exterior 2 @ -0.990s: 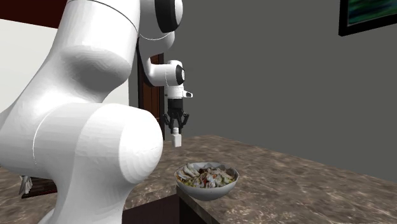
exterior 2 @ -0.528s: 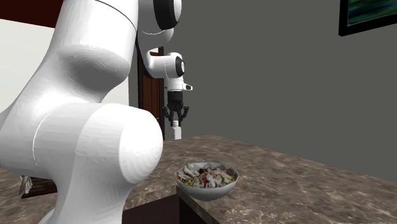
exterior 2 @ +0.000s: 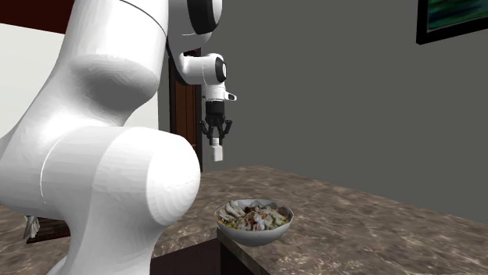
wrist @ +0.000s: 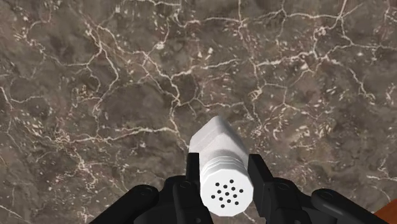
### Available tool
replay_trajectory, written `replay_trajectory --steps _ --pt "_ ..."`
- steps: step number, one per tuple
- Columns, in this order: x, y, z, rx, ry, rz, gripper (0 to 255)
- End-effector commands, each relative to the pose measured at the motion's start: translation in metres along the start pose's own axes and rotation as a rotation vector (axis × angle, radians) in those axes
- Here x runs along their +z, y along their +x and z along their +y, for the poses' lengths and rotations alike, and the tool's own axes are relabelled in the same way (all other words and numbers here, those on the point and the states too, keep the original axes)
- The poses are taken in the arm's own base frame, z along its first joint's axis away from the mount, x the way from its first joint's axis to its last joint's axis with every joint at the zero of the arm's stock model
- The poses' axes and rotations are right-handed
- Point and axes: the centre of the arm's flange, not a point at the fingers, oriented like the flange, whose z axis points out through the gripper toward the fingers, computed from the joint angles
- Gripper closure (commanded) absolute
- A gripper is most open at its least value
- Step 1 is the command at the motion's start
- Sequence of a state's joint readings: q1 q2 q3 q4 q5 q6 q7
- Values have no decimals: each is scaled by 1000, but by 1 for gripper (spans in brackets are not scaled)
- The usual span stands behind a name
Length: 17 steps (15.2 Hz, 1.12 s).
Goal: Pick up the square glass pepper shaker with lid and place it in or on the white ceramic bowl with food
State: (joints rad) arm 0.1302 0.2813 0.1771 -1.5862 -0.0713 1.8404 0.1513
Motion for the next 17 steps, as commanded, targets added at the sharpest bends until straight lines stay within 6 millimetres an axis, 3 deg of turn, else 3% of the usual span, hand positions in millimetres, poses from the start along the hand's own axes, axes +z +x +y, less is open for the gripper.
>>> replay_trajectory --steps 1,7,17 --pt "-11 -1 1 0 0 0 255" --pt "-40 -1 1 0 0 0 255" --pt "-49 -114 69 0 0 0 255"
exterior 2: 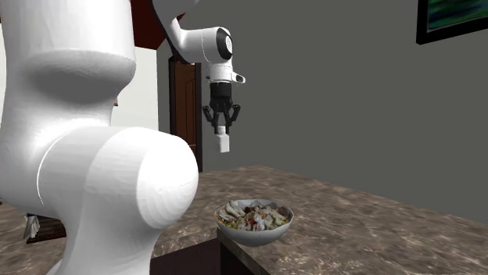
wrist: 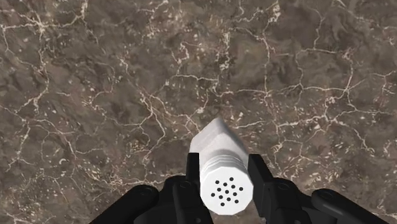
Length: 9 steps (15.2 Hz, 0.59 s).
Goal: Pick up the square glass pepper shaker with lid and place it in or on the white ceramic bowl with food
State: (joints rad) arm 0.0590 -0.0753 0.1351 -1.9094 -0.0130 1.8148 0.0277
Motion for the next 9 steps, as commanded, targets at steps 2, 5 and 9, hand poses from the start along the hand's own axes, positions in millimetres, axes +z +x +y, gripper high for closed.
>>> replay_trajectory --steps 2,5,9 --pt "-2 -33 24 0 1 0 255" --pt "-4 -67 44 0 1 0 255" --pt "-8 -112 71 0 1 0 255"
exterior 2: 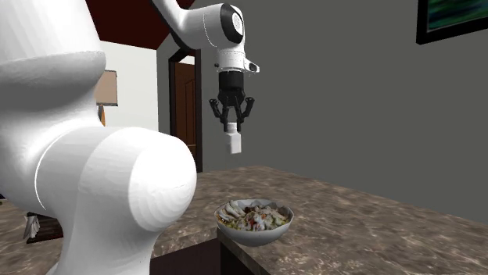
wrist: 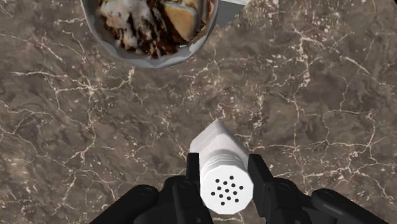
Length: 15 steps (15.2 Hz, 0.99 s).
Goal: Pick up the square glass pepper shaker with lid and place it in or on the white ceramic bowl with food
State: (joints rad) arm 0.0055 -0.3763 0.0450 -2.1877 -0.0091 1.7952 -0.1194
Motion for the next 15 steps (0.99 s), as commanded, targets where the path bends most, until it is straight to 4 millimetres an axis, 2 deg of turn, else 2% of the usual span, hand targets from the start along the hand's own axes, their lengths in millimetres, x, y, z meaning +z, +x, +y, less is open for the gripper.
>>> replay_trajectory --steps 1,11,12,15 --pt "0 -23 13 -1 1 0 255" --pt "-8 -136 81 -1 1 0 255" --pt "-9 -152 91 -1 1 0 255" --pt "7 -152 90 -1 1 0 255"
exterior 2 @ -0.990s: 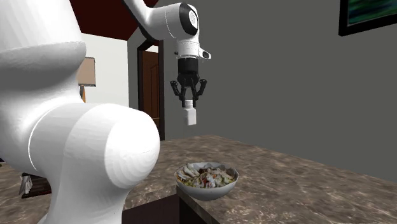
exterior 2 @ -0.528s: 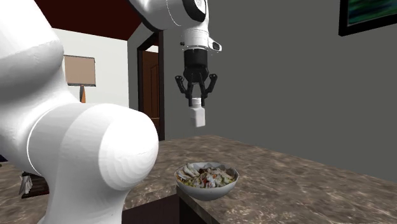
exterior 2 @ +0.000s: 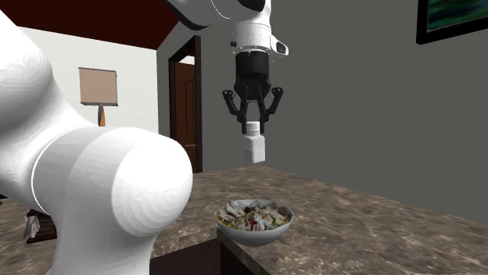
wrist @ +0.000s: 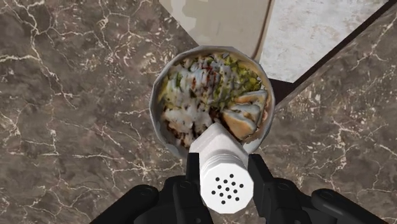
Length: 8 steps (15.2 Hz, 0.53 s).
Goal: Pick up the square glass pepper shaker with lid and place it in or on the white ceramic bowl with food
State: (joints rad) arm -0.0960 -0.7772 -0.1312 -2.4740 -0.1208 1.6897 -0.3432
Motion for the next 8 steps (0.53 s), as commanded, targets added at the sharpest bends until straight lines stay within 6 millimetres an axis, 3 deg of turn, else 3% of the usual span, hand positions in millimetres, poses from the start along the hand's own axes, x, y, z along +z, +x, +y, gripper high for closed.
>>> replay_trajectory --steps 1,8 --pt "9 -1 1 -1 0 0 255" --pt "46 -1 0 -1 0 0 255"
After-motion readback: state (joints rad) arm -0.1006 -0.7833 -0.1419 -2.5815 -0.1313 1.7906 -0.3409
